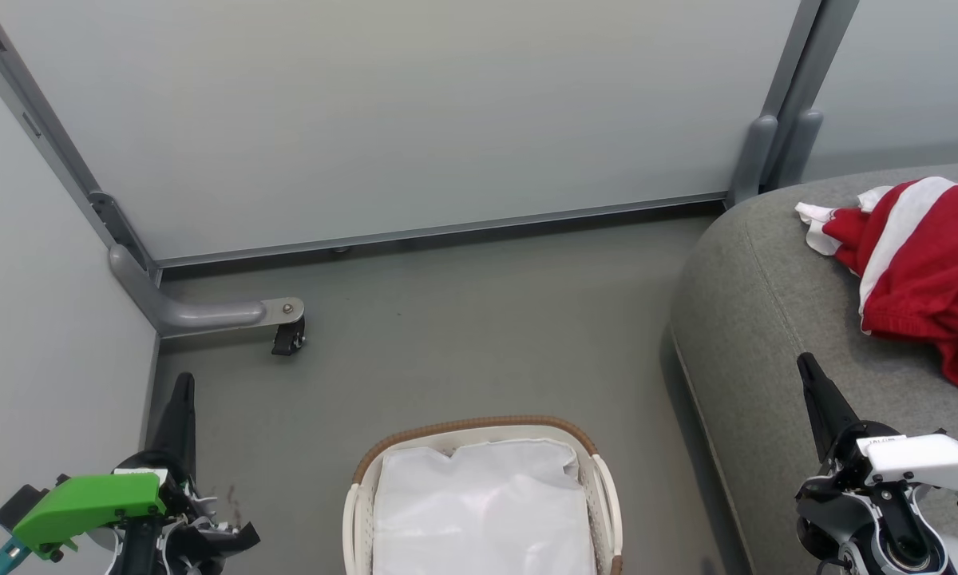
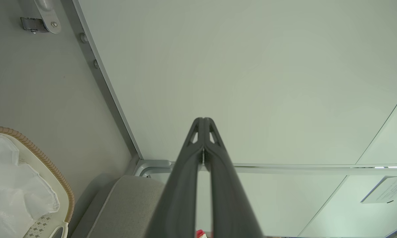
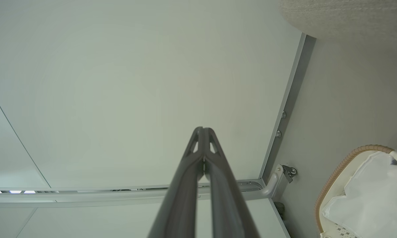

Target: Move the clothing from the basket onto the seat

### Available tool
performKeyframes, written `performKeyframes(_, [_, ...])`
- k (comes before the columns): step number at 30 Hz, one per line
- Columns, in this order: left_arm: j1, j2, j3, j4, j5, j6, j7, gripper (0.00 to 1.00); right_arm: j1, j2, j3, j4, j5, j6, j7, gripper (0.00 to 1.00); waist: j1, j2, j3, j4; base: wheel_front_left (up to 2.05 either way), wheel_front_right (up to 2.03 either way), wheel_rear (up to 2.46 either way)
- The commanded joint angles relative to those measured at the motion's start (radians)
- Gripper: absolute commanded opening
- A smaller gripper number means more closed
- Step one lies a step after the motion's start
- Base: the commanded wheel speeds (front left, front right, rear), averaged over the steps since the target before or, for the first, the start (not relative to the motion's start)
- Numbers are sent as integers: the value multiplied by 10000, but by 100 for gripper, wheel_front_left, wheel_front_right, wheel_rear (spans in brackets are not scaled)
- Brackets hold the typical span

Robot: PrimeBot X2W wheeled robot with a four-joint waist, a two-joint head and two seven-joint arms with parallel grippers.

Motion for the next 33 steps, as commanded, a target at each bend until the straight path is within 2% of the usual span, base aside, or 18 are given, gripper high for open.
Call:
performKeyframes(1, [-106, 65, 23, -13, -32, -62, 35, 0, 111, -63, -25, -33, 30, -3, 16, 0, 0, 0, 0, 0, 0, 0, 0])
performKeyframes(33, [-106, 66, 21, -14, -32, -62, 34, 0, 111, -63, -23, -33, 32, -3, 16, 0, 0, 0, 1, 0, 0, 0, 0])
